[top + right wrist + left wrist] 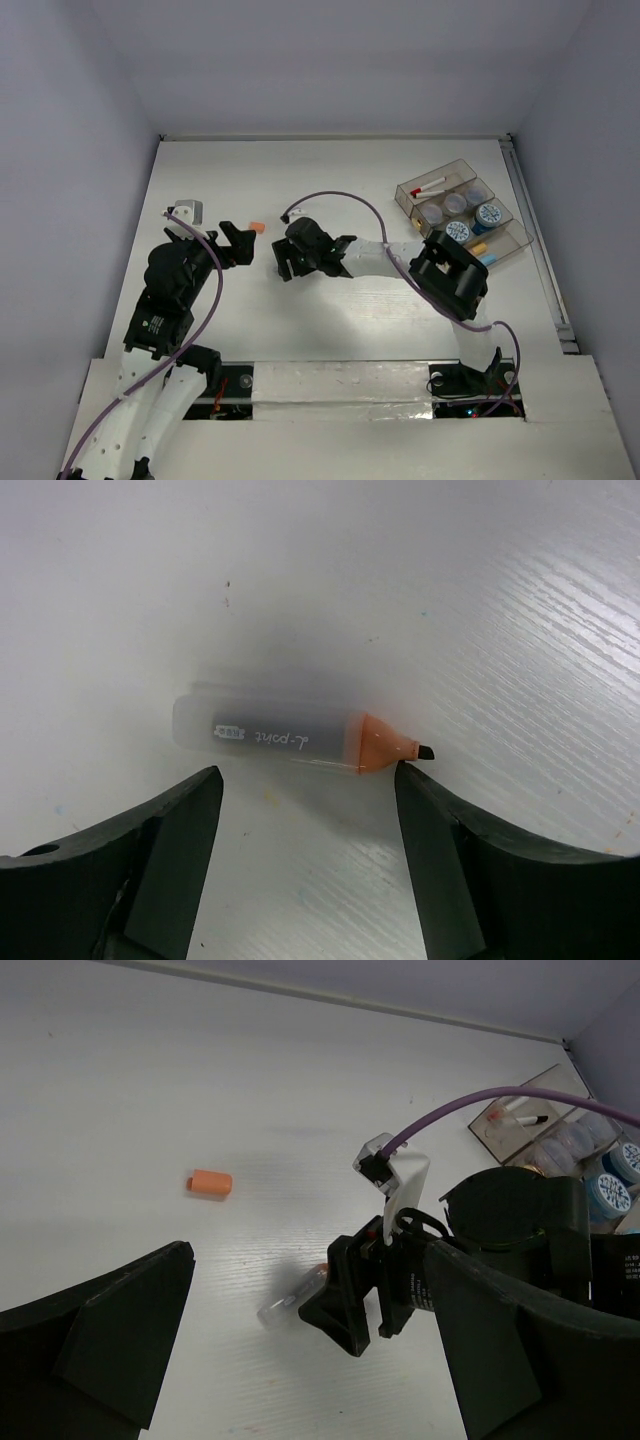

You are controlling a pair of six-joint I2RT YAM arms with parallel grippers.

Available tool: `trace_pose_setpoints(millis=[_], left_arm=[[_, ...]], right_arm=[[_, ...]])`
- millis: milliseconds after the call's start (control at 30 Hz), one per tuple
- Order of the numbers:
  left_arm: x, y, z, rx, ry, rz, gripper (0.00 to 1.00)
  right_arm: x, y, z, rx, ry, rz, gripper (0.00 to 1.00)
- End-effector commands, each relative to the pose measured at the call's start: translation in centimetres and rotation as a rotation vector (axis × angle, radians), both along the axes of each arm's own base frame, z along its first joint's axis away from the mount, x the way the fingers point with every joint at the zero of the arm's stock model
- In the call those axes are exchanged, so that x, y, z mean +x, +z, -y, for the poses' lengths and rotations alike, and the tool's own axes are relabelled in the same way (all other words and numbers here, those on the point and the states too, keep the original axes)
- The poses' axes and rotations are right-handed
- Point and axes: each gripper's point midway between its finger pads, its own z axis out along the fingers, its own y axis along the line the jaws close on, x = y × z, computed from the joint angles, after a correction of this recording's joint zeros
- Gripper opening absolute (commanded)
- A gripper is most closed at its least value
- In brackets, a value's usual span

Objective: Sort the stationery into containers
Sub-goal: Move the pen to the center of the board.

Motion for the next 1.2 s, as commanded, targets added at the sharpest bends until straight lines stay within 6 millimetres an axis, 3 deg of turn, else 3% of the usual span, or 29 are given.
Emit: trace_pose_setpoints(millis=[0,133,400,467,567,733,933,1000,1167], left_arm=[[0.3,1.6,0.2,-0.021,-0.008,0.057,0.99],[0.3,1.7,0.2,-0.023,-0.01,0.058,0.99],[0.2,1.8,0.3,-0.023,-0.013,0.061,0.99],[0.2,1.8,0.3,-0.023,-0.013,0.061,0.99],[0.2,1.8,0.3,-0.024,-0.013,0.064,0.99],[0.2,1.8,0.3,-0.024,-0.013,0.064,0.99],[0.1,1.9,0.3,-0.027,-0.013,0.068,0.99],[0.1,2.0,0.2,-0.026,-0.013,0.07,0.99],[0.1,2.3,0.1,-0.026,-0.005,0.076,0.99]], right_arm=[[0.2,1.2,-1.2,0.07,0.027,-0.021,0.76],[-0.4,1.6,-2.4,0.112,0.069,-0.055,0.77],[-2.0,3.0,-1.5,0.139,0.083,-0.092,0.82],[-3.3,3.1,-2.3,0.142,0.126,-0.113,0.82],[-3.4,2.1,-2.6,0.133,0.135,-0.13,0.82],[-1.7,0.7,-3.3,0.083,0.1,-0.11,0.82],[0.8,0.9,-4.1,0.022,0.069,-0.045,0.83],[0.9,-0.2,-3.8,-0.019,0.071,-0.051,0.83],[1.7,-0.6,-3.8,-0.08,0.077,-0.035,0.81]])
